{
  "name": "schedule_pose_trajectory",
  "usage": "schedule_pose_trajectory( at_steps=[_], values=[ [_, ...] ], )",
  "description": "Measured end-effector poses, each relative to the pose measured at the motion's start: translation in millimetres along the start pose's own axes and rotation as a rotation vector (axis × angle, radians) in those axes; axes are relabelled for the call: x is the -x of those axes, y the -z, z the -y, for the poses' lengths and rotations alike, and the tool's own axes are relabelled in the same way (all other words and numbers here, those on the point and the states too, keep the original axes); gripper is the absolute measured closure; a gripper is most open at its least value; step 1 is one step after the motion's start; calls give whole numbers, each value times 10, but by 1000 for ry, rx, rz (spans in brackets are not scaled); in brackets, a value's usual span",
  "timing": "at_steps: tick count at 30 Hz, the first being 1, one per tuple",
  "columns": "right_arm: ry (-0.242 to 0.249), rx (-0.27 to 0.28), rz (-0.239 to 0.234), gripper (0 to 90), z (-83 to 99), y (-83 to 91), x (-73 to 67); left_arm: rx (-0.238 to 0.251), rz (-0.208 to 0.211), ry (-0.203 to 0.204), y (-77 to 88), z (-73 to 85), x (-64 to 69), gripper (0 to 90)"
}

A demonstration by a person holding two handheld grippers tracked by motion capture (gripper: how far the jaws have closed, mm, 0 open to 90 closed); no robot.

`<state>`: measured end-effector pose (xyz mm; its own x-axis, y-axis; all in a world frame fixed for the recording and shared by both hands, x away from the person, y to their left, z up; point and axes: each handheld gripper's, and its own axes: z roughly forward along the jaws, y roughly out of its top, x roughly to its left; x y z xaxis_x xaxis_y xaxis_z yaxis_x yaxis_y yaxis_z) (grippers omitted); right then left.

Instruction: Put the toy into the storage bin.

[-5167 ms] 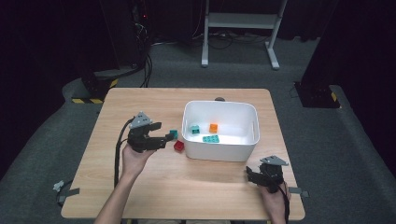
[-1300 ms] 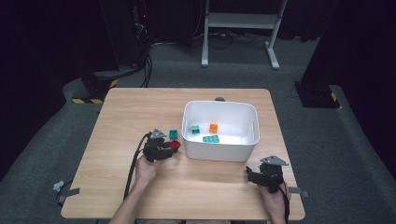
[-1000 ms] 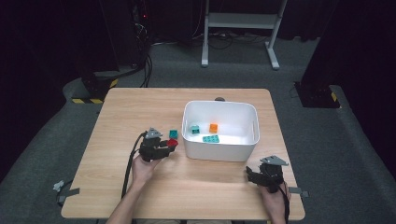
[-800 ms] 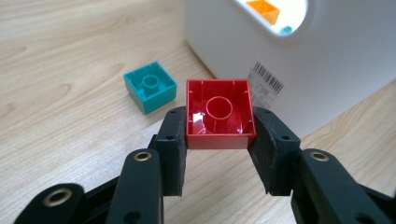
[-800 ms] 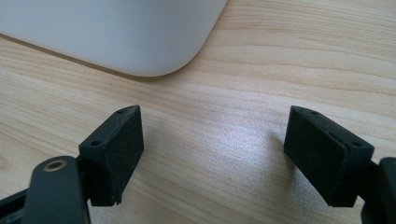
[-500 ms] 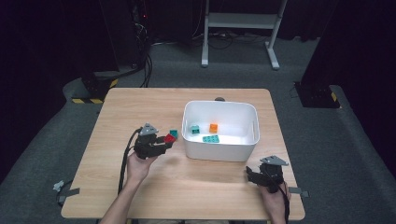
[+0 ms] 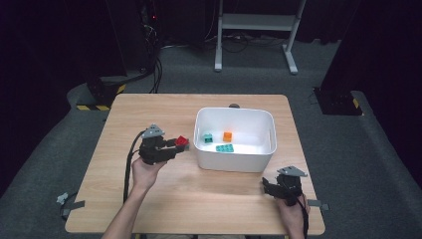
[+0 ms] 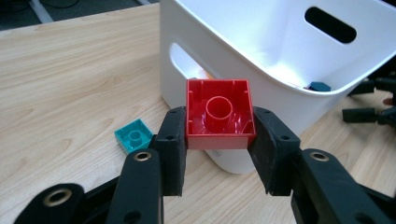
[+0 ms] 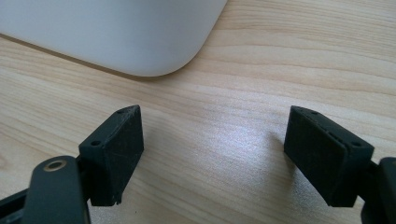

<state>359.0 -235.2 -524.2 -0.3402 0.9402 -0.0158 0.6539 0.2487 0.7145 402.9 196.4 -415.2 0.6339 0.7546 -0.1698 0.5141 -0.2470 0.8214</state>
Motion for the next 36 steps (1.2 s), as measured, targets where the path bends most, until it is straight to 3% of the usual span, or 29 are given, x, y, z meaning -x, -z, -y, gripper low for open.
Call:
schedule_pose_trajectory(
  at_steps=[8,18,28,36],
  values=[
    [0,0,0,201,0,0,0,15,18,-3,27,-105,22,584],
    [0,0,0,200,0,0,0,44,61,-10,101,-347,88,584],
    [0,0,0,200,0,0,0,21,96,-44,-9,-524,212,584],
    [0,0,0,200,0,0,0,-5,121,-76,-91,-572,303,584]
  ],
)
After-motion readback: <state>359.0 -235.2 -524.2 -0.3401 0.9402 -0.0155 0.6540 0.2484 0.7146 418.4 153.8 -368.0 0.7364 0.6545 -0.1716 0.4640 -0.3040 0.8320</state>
